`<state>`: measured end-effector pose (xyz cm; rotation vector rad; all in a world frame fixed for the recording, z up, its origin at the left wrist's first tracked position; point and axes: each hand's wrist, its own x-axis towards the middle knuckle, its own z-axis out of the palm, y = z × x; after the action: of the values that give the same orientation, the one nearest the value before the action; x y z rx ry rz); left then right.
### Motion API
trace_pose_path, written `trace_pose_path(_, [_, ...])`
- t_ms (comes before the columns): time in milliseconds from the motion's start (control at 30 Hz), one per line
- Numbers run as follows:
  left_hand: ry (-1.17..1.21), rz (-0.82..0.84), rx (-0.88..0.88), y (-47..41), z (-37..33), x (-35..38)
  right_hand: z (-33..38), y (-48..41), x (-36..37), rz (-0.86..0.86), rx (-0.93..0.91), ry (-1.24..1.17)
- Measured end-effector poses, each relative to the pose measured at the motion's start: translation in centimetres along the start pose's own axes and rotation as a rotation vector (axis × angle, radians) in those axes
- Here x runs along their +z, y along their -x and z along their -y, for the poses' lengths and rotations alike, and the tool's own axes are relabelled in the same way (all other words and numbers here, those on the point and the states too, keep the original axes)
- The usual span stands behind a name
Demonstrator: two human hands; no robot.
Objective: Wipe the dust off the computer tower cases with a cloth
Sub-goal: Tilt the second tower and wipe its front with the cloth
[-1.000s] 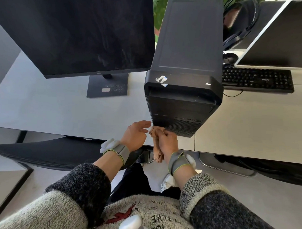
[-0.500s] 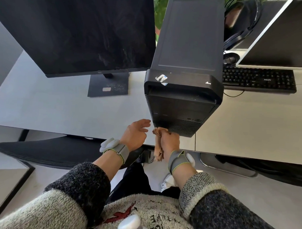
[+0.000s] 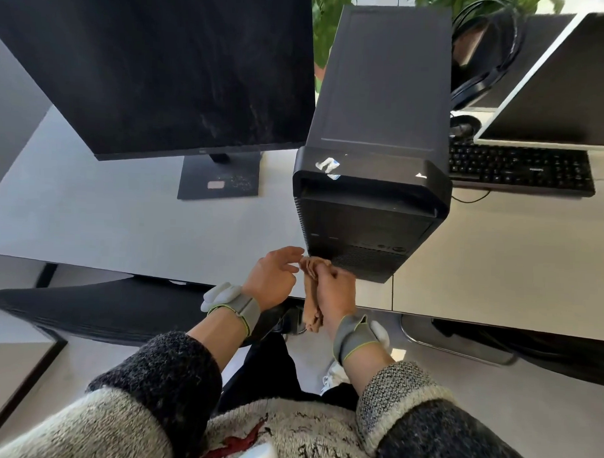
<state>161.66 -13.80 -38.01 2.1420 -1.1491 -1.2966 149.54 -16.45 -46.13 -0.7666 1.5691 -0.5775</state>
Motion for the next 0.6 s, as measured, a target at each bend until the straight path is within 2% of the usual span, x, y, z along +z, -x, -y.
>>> trace_pose_path(267, [-0.026, 0.002, -0.008, 0.3, -0.1, -0.1, -0.9, -1.6, 0.8, -0.042, 0.056, 0.225])
trace_pose_path(467, [-0.028, 0.011, -0.013, 0.2, -0.1, 0.0, -1.2, -1.2, 0.9, -0.075, 0.04, 0.062])
trace_pose_path(600, [-0.025, 0.016, -0.014, 0.1, 0.0, 0.1, -2.0, -1.9, 0.4, -0.071, 0.055, 0.102])
